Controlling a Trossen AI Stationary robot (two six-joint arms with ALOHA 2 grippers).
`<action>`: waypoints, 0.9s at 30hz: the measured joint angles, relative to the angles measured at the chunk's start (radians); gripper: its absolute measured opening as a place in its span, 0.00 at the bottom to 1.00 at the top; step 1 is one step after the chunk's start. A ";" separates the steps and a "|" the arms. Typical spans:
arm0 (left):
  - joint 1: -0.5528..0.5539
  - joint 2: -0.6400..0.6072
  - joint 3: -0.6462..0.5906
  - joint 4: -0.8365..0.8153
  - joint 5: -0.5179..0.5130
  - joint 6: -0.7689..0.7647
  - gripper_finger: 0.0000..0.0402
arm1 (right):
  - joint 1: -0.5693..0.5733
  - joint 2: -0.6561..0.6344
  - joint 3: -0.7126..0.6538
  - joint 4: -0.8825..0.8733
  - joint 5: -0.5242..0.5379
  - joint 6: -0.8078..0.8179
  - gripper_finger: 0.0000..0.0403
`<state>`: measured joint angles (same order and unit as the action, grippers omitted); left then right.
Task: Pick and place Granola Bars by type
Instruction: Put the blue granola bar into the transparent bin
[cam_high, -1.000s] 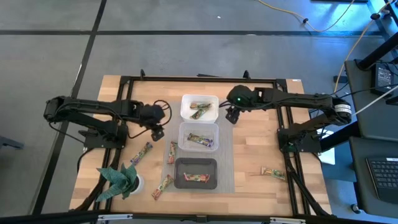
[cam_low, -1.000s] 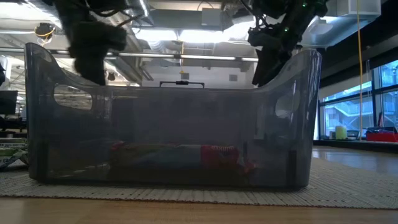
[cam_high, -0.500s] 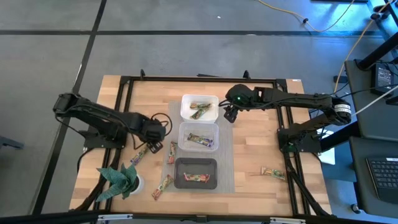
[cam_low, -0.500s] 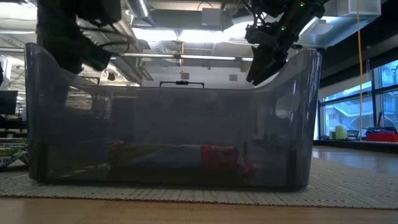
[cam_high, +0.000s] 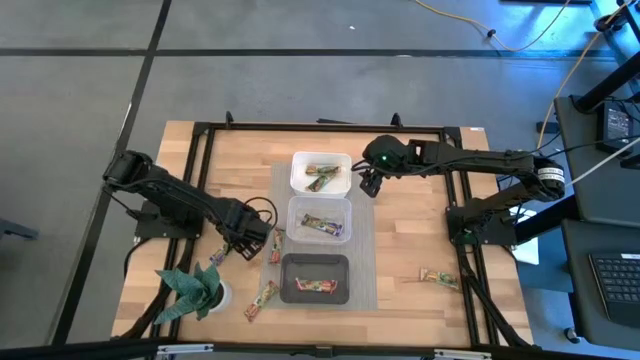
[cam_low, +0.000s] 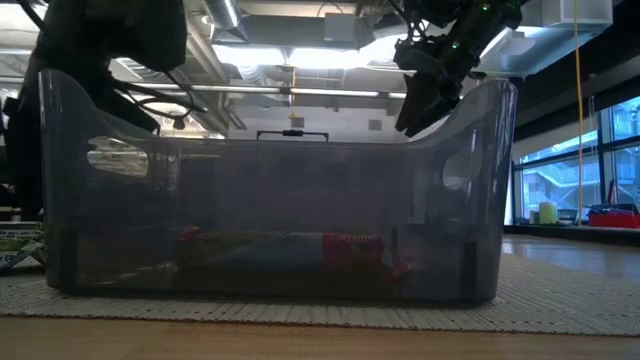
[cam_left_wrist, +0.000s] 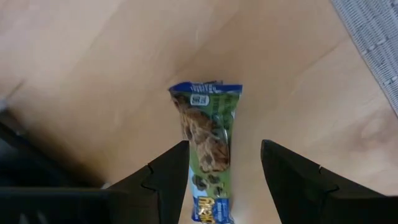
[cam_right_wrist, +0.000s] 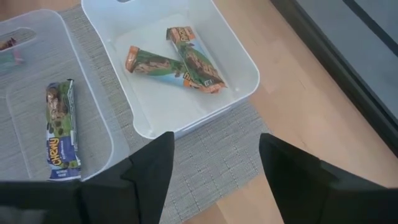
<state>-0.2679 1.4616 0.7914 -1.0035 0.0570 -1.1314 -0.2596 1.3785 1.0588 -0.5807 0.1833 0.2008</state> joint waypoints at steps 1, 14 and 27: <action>-0.005 0.000 0.000 0.000 0.000 -0.012 0.48 | 0.000 0.000 0.000 0.003 0.000 0.000 0.59; -0.030 -0.003 -0.125 0.096 0.045 -0.131 0.48 | 0.000 0.000 0.000 0.042 -0.001 -0.022 0.59; -0.033 -0.009 -0.151 0.161 0.051 -0.061 0.38 | 0.000 0.001 0.000 0.044 -0.001 -0.024 0.59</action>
<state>-0.3008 1.4528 0.6399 -0.8425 0.1078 -1.1927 -0.2596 1.3792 1.0588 -0.5363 0.1825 0.1764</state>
